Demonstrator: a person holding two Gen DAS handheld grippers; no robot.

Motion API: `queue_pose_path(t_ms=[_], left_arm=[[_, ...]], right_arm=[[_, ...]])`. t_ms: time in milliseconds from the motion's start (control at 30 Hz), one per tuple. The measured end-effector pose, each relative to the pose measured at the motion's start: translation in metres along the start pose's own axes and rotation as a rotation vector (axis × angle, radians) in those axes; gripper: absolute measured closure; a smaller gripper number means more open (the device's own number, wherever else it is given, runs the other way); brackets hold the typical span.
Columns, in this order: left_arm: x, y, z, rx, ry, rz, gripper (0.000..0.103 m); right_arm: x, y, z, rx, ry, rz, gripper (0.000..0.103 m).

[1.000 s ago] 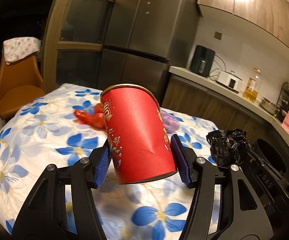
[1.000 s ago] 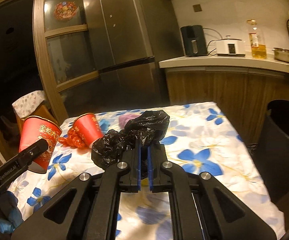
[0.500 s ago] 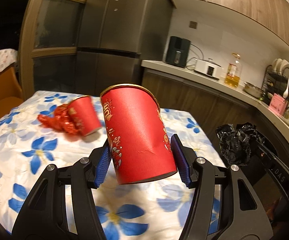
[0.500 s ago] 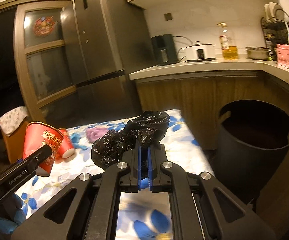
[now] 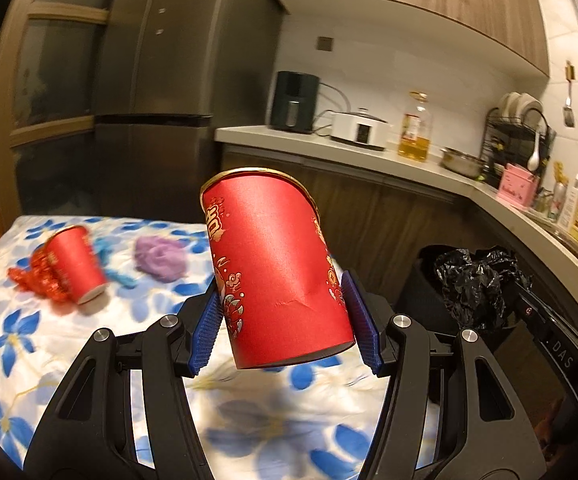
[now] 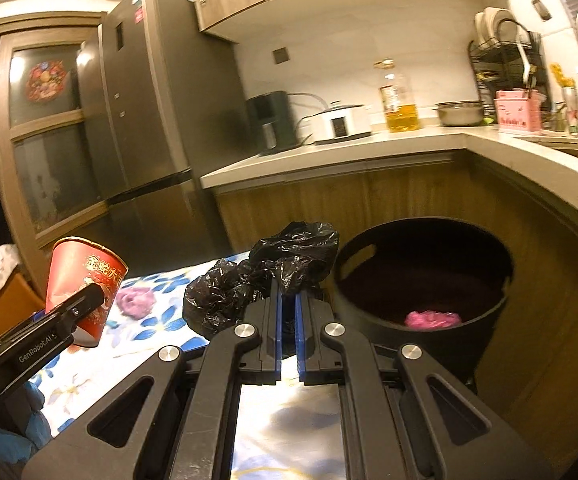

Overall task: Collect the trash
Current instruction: 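Carry the red cup and black bag over the black bin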

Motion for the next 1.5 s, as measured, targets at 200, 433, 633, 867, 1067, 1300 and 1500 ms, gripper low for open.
queue_pose_path(t_ms=[200,433,633,867,1067,1300,1500], left_arm=[[0.022,0.042,-0.005,0.040,-0.011,0.075,0.046],[0.049,0.092,-0.013,0.085,-0.018,0.164,0.046],[0.062,0.131,-0.022,0.121,-0.002,0.242,0.046],[0.078,0.160,-0.025,0.147,0.012,0.322,0.046],[0.088,0.174,-0.023,0.169,0.012,0.354,0.046],[0.100,0.181,-0.020,0.178,-0.004,0.378,0.045],[0.107,0.183,-0.019,0.188,-0.011,0.379,0.045]], right_arm=[[-0.006,0.036,-0.014,0.038,0.045,0.084,0.097],[-0.010,0.067,-0.026,0.061,0.094,0.169,0.097],[-0.009,0.085,-0.033,0.073,0.123,0.211,0.097],[-0.007,0.096,-0.038,0.074,0.149,0.237,0.097],[-0.002,0.102,-0.041,0.079,0.150,0.255,0.097],[0.004,0.108,-0.042,0.084,0.149,0.260,0.097],[0.006,0.109,-0.042,0.085,0.146,0.262,0.097]])
Point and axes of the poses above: each gripper's, at about its wrist camera, not at the fingertips, and x roughly the way its jaws point, y to its right, z to its underside, the point moved 3 cm from there along x, roughly the way its jaws point, and after that the axes turned 5 degrees about z, right-handed, at the moved point
